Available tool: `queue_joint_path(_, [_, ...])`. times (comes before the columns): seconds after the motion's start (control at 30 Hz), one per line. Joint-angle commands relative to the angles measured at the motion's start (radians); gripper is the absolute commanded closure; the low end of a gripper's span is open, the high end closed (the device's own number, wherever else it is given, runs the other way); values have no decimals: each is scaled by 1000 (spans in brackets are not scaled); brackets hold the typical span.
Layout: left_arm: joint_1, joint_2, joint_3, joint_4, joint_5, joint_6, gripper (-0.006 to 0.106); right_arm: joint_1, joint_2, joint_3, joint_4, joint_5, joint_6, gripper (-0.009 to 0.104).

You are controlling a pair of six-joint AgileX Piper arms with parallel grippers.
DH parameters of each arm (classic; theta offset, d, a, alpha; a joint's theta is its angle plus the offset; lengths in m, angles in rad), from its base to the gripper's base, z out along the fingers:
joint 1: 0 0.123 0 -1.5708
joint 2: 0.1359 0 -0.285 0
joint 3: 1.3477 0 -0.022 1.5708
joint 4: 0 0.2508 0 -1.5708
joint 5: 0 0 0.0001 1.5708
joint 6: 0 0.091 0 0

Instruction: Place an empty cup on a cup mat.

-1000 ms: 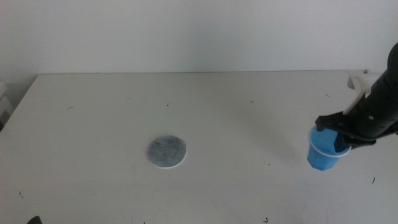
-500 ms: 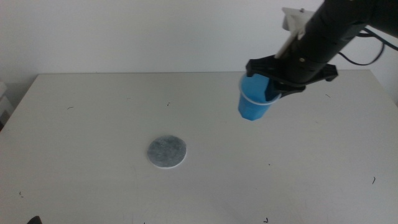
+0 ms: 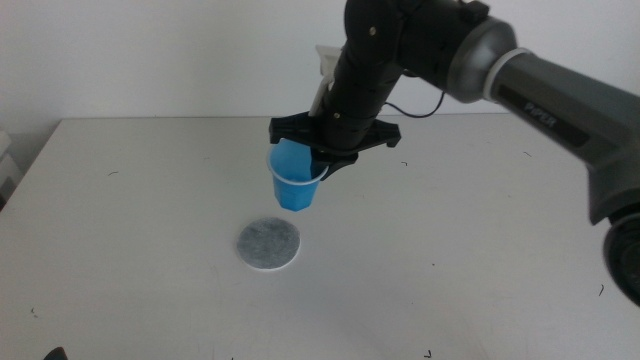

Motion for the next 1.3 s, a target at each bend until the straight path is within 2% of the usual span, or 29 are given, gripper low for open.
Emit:
queue_joint_path(0.0, [1, -13, -6, 3, -66, -11, -5, 18, -9, -92, 12, -4, 4, 96])
queue_joint_path(0.23, [1, -13, -6, 3, -66, -10, -5, 58, 111, -214, 31, 28, 4, 96])
queue_joint_path(0.63, [1, -13, -6, 3, -66, -10, -5, 68, 174, -217, 26, -54, 1, 96])
queue_joint_path(1.1, [1, -13, -6, 3, -66, -10, -5, 67, 221, -217, 17, -41, 1, 95])
queue_joint_path(1.13, [1, -13, -6, 3, -66, -10, -5, 67, 221, -217, 17, -38, 1, 94])
queue_joint_path(1.17, [1, -13, -6, 3, -66, -10, -5, 67, 221, -217, 17, -33, 1, 87])
queue_joint_path(1.27, [1, -13, -6, 3, -66, -10, -5, 67, 221, -217, 17, -22, 1, 76])
